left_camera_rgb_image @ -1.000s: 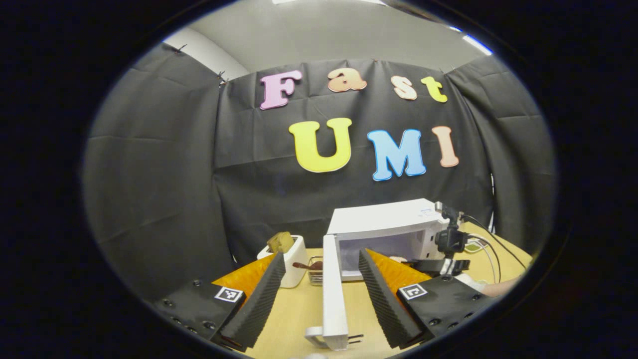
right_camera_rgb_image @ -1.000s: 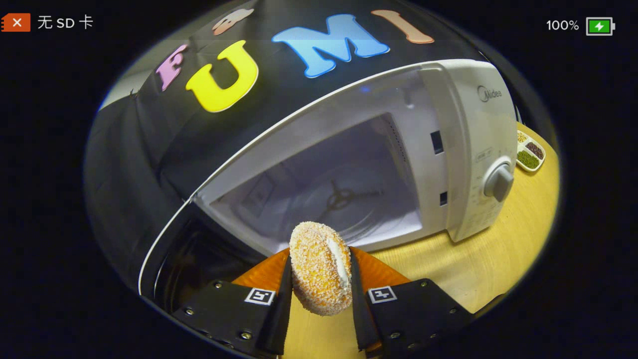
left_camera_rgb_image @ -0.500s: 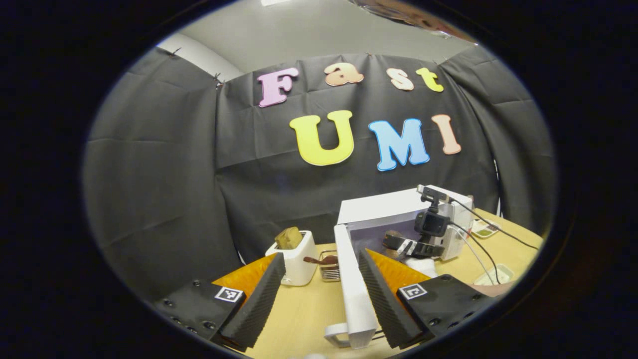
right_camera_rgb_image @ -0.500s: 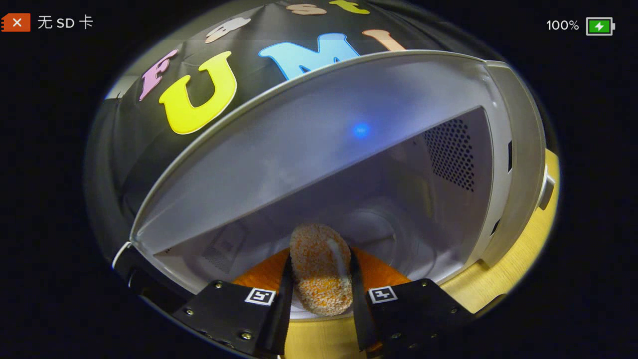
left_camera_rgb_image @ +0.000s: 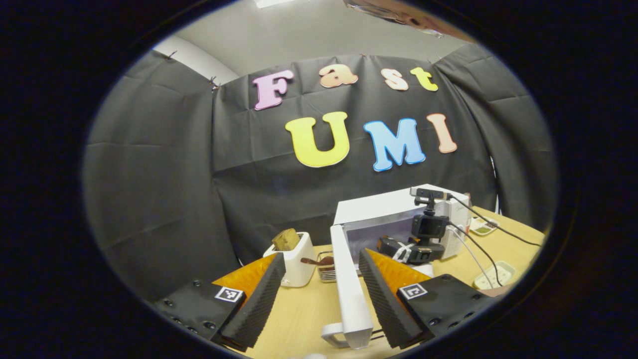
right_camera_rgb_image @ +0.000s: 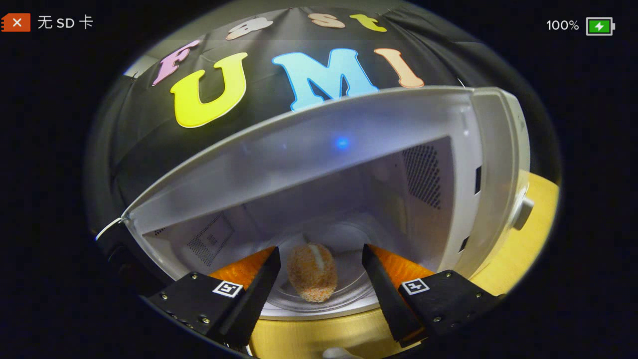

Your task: Open the microwave oven with the left hand, put the food in, and close the microwave oven.

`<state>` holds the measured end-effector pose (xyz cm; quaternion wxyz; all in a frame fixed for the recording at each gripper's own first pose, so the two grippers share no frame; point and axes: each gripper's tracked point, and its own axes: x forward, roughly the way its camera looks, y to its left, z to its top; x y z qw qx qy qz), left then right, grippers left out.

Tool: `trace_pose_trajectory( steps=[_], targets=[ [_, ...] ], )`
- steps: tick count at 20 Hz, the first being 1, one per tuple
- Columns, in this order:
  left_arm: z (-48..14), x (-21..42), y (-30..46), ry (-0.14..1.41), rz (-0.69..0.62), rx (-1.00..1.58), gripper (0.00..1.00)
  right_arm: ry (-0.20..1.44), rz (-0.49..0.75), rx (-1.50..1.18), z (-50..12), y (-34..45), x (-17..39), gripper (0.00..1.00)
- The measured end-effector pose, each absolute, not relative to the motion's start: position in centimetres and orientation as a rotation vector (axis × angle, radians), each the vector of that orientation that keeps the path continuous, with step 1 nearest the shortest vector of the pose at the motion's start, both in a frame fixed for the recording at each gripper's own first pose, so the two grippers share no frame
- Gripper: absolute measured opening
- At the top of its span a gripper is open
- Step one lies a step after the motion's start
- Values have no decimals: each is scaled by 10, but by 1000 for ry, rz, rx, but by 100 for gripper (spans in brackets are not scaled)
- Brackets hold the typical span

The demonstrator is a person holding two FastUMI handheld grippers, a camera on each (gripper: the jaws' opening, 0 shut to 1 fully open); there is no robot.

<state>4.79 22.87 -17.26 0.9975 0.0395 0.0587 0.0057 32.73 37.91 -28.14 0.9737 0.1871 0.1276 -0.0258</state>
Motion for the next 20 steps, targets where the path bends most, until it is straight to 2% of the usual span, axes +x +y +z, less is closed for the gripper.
trace_pose_trajectory(
  steps=[2, 7, 12, 16, 20],
  targets=[
    [-170, 46, 227, 103, 12, 58, 95, 228, -28, 314, -257, 366, 307, 99],
    [-164, 42, 245, 80, 48, 56, 100, 30, 51, 38, -149, 312, 234, 99],
    [-172, 29, 276, 78, 104, 96, 100, 47, 130, -17, -93, 248, 154, 99],
    [-193, 17, 302, 92, 160, 96, 100, 90, 103, -29, -67, 186, 109, 99],
    [-246, 5, 326, 173, 215, 88, 98, 124, 70, 15, -50, 146, 72, 99]
  ],
)
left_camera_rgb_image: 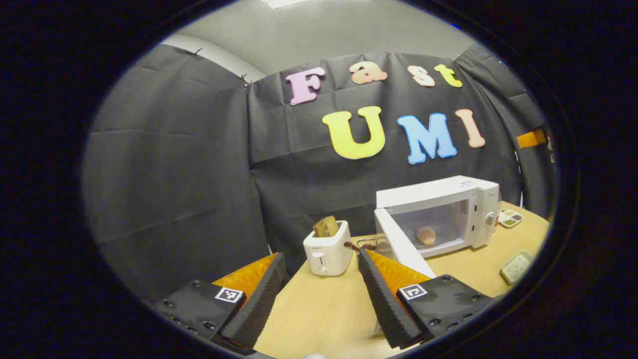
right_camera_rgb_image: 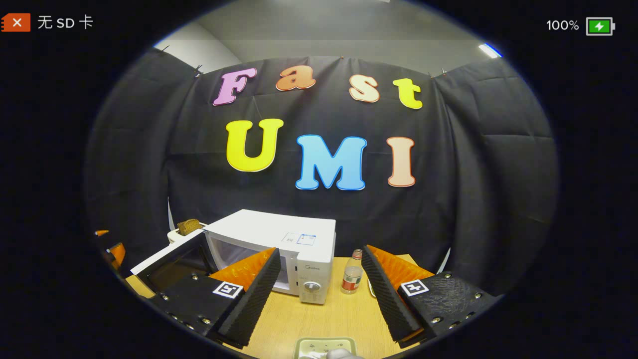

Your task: Open the microwave oven with the left hand, put the food in, and close the microwave oven.

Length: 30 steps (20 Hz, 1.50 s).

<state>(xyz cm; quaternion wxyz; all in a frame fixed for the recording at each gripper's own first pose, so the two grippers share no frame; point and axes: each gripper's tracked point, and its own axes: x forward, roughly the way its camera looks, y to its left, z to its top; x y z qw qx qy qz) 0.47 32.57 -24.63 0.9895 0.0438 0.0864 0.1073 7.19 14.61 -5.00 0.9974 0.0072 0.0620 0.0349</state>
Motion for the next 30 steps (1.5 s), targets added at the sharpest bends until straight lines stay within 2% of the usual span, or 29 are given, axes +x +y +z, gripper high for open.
trace_pose_trajectory(
  steps=[5, 6, 12, 13, 17, 30],
  targets=[
    [-296, -7, 326, 262, 224, 127, 100, 161, 71, 0, -44, 127, 37, 99],
    [-302, -7, 320, 272, 214, 125, 98, 168, 60, -5, -44, 123, 33, 99],
    [-316, -9, 292, 289, 167, 118, 100, 205, 50, 34, -45, 113, 21, 99],
    [-317, -9, 290, 294, 166, 115, 94, 204, 50, 35, -44, 112, 20, 99],
    [-323, -10, 266, 302, 132, 92, 95, 206, 39, 43, -42, 105, 18, 99],
    [-321, 6, 100, 297, -129, 54, 94, 212, 2, 34, -30, 73, 8, 99]
  ],
)
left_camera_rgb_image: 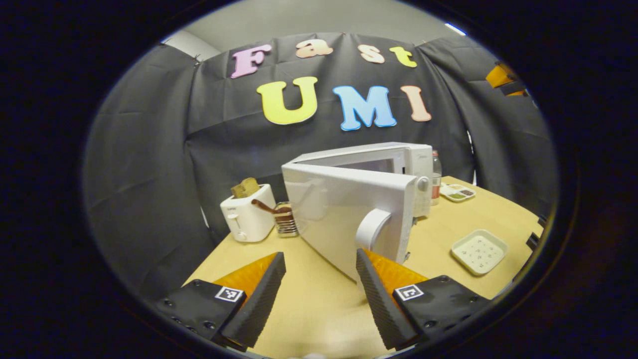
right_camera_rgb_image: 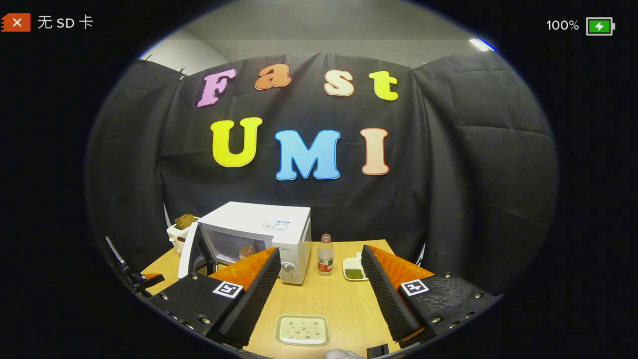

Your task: Open the microwave oven with the left hand, put the food in, and close the microwave oven.

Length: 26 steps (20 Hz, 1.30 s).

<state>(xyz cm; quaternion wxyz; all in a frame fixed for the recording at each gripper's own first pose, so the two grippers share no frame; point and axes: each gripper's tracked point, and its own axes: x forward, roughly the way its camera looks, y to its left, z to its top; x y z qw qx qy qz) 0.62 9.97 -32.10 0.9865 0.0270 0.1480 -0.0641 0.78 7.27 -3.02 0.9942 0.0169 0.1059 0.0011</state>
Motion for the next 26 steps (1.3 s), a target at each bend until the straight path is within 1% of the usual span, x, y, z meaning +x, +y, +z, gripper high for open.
trace_pose_trajectory(
  steps=[6, 10, 11, 12, 13, 16, 19, 20, 26],
  targets=[
    [-311, 46, 36, 270, -225, 56, 95, 227, -57, 41, -33, 39, 3, 99],
    [-307, 83, 1, 248, -273, 90, 94, 248, -91, 43, -37, 18, 2, 99],
    [-307, 91, -8, 244, -286, 88, 99, 252, -97, 47, -39, 13, 1, 99],
    [-304, 100, -16, 238, -294, 86, 95, 250, -108, 52, -40, 9, 3, 99],
    [-303, 109, -24, 231, -300, 90, 98, 249, -115, 52, -44, 6, 4, 99],
    [-305, 135, -46, 226, -313, 83, 97, 266, -112, 55, -49, 4, 9, 99],
    [-309, 156, -64, 231, -309, 59, 100, 272, -113, 47, -53, -3, 14, 99],
    [-310, 164, -70, 234, -305, 55, 95, 277, -117, 43, -54, -6, 15, 99],
    [-312, 206, -92, 224, -283, 59, 95, 295, -140, 46, -60, -27, 17, 99]
  ],
)
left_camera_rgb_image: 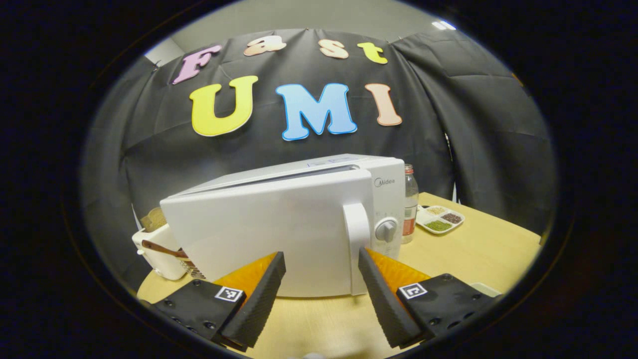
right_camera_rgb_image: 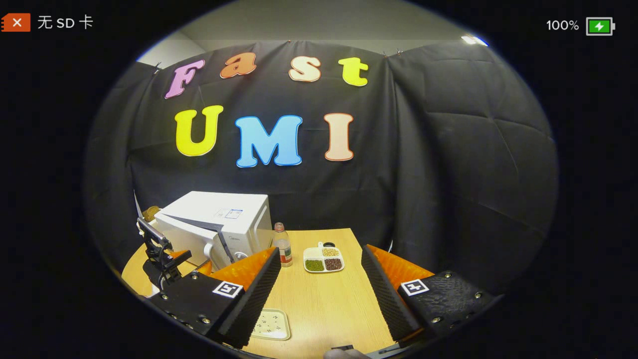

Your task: Open the microwave oven with the left hand, put the food in, and close the microwave oven.

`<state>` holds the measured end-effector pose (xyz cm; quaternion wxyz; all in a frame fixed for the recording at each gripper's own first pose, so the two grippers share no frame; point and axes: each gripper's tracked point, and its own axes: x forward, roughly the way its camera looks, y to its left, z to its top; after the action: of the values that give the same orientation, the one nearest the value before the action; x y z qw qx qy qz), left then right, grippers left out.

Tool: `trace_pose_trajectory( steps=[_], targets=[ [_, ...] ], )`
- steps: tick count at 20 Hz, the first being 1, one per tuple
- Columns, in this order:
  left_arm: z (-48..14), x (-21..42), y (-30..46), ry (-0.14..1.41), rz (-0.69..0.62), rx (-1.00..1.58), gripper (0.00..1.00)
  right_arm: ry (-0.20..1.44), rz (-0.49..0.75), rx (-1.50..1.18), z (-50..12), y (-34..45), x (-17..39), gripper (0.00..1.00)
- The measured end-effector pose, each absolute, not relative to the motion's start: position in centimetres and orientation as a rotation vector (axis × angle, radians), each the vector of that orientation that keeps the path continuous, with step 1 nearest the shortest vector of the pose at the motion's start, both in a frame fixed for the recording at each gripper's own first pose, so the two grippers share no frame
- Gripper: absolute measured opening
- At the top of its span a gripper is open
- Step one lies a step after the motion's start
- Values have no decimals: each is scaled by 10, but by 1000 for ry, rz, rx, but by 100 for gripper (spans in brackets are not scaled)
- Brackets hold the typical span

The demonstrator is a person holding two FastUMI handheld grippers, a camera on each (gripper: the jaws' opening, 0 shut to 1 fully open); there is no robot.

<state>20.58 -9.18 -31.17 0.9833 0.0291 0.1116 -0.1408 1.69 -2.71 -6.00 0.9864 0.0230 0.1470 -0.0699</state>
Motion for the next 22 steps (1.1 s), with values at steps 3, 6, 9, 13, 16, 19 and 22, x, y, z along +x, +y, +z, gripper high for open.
trace_pose_trajectory(
  steps=[3, 6, 9, 13, 16, 19, 22],
  targets=[
    [-311, 221, -92, 217, -257, 44, 99, 299, -152, 42, -62, -35, 14, 99],
    [-314, 233, -97, 227, -261, 40, 100, 299, -161, 39, -62, -39, 12, 99],
    [-314, 232, -99, 217, -251, 40, 95, 296, -169, 50, -63, -42, 12, 99],
    [-312, 236, -100, 202, -250, 18, 97, 303, -151, 46, -67, -34, 13, 99],
    [-312, 231, -110, 244, -258, 13, 95, 308, -126, 52, -67, -24, 13, 99],
    [-324, 236, -123, 254, -250, 45, 97, 301, -107, 50, -66, -18, 12, 99],
    [-305, 222, -123, 229, -255, 44, 98, 271, -102, 54, -56, -18, 9, 99]
  ],
)
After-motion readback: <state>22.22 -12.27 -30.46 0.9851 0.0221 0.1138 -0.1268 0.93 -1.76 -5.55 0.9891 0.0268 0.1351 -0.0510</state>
